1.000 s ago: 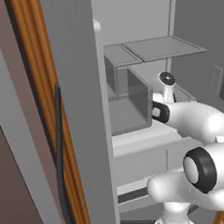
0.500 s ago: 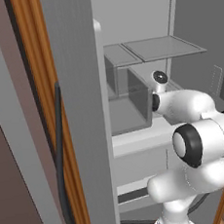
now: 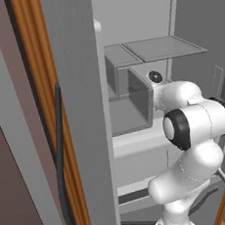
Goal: Retrieve the tangerine and orange from the fridge and place them into the bowl on the dining table.
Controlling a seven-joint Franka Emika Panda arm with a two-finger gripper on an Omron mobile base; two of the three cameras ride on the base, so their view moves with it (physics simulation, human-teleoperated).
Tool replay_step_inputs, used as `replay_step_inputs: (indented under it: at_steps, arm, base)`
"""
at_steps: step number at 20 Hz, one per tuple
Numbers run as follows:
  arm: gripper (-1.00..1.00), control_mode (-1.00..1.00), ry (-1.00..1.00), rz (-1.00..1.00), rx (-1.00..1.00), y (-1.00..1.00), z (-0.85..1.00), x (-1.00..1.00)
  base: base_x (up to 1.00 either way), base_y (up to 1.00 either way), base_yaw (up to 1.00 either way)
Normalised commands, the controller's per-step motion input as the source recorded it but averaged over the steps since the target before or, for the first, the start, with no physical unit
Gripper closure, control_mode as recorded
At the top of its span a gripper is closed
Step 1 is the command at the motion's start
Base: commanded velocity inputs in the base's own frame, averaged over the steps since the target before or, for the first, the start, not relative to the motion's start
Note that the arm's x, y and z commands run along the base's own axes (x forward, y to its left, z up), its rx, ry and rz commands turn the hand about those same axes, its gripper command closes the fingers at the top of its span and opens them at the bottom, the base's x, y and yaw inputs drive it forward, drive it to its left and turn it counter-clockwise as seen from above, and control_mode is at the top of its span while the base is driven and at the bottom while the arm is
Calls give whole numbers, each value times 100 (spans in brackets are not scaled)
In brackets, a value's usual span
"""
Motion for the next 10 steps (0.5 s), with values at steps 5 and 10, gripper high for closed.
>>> replay_step_inputs:
  at_steps: [5,10]
  arm:
    - [-100,-100,0,0,0,0,-19,41]
    - [-100,-100,0,0,0,0,-20,45]
  base:
    - [0,0,0]
    - [0,0,0]
